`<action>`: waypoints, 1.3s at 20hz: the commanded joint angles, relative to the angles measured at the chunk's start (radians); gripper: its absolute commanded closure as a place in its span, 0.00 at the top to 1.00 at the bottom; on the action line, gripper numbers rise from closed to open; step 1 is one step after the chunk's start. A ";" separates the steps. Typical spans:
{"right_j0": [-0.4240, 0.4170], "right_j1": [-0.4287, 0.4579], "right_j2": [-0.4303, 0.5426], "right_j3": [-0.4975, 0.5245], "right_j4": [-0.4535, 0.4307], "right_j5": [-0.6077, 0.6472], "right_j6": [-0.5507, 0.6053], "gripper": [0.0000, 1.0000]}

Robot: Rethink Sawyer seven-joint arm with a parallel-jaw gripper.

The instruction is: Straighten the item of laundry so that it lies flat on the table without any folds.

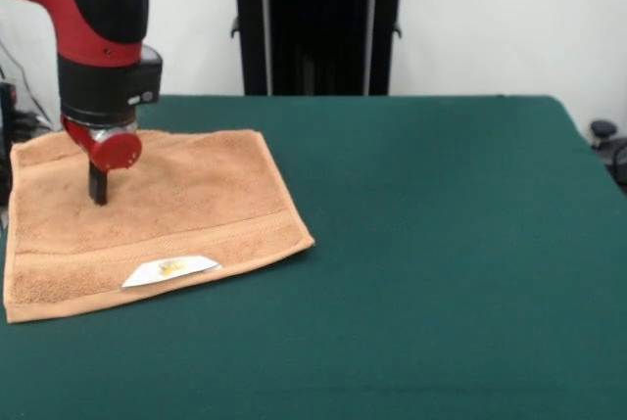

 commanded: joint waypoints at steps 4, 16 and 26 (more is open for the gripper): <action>-0.128 -0.019 0.172 0.024 0.009 0.313 -0.227 0.00; -0.186 -0.117 0.256 0.006 -0.002 0.471 -0.263 0.00; -0.153 -0.075 0.272 -0.050 -0.004 0.506 -0.220 0.00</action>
